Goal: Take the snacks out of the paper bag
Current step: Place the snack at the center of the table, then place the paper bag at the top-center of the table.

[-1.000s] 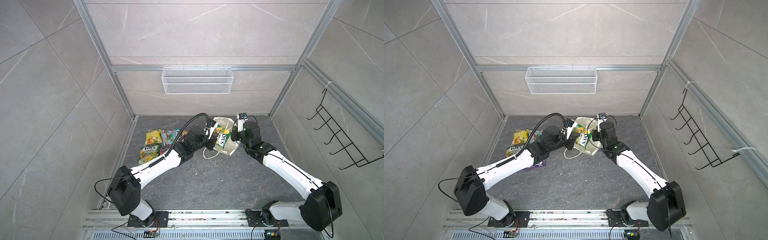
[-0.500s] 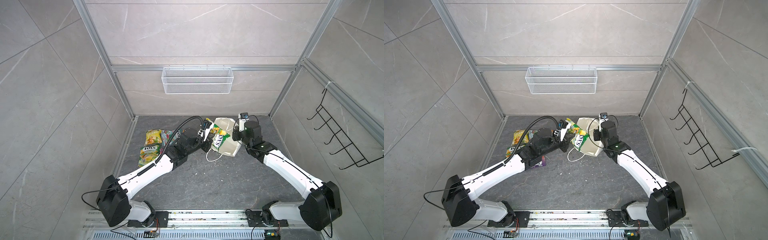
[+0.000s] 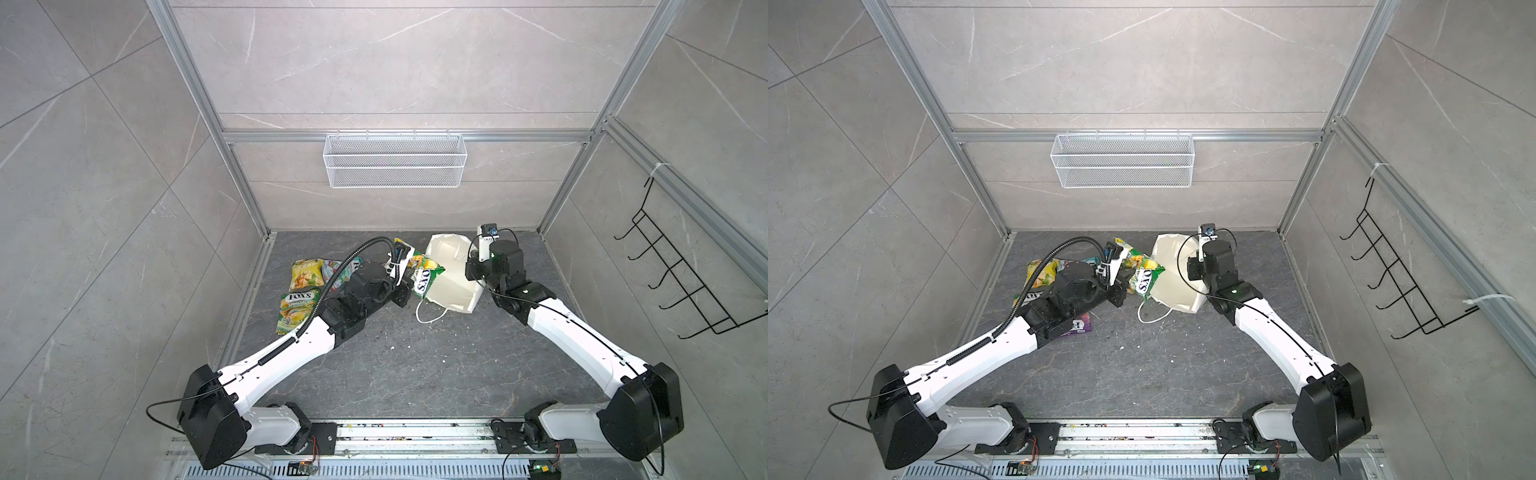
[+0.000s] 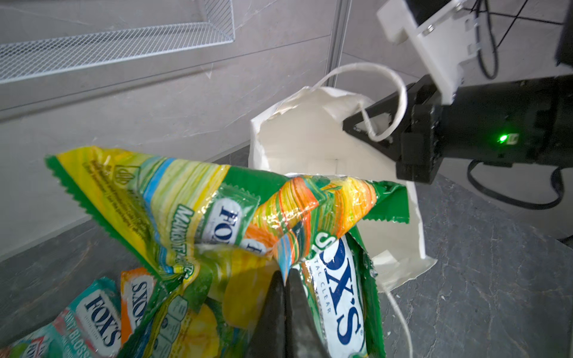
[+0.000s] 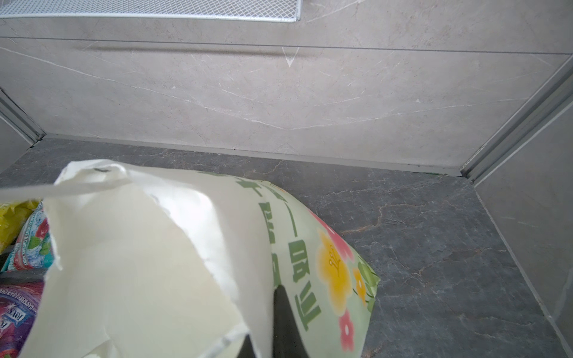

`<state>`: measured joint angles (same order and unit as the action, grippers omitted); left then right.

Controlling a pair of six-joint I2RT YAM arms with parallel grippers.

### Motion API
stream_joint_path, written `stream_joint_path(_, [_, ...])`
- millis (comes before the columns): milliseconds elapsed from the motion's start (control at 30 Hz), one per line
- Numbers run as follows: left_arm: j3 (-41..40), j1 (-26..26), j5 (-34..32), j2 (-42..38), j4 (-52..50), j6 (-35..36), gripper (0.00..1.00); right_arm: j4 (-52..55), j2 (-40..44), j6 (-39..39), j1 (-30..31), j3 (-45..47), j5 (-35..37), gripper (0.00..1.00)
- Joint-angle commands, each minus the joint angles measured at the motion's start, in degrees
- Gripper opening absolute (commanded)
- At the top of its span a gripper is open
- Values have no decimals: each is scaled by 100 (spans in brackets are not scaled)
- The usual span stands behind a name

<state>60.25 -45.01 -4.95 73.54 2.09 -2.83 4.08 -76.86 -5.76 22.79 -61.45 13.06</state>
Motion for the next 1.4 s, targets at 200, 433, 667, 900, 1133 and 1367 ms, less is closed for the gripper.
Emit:
stream_joint_path(200, [-391, 782, 62, -354, 71, -844, 0, 159, -75, 44, -18, -213, -127, 0])
stream_joint_path(433, [-594, 1162, 252, -38, -75, -1256, 0, 190, -74, 32, -24, -204, -128, 0])
stream_joint_path(667, [-491, 1277, 266, 488, -411, -1595, 0, 282, -62, 30, -15, -243, -146, 0])
stream_joint_path(900, [-552, 1277, 448, 760, -560, -2425, 0, 304, -101, 32, -19, -244, -189, 0])
stream_joint_path(1133, [-470, 1248, 480, 1065, -1012, -3008, 0, 367, -144, 118, -20, -454, -366, 0])
stream_joint_path(1367, [35, 1224, 356, 1487, -1785, -3328, 0, 1207, -438, -339, -216, -1352, -1040, 0])
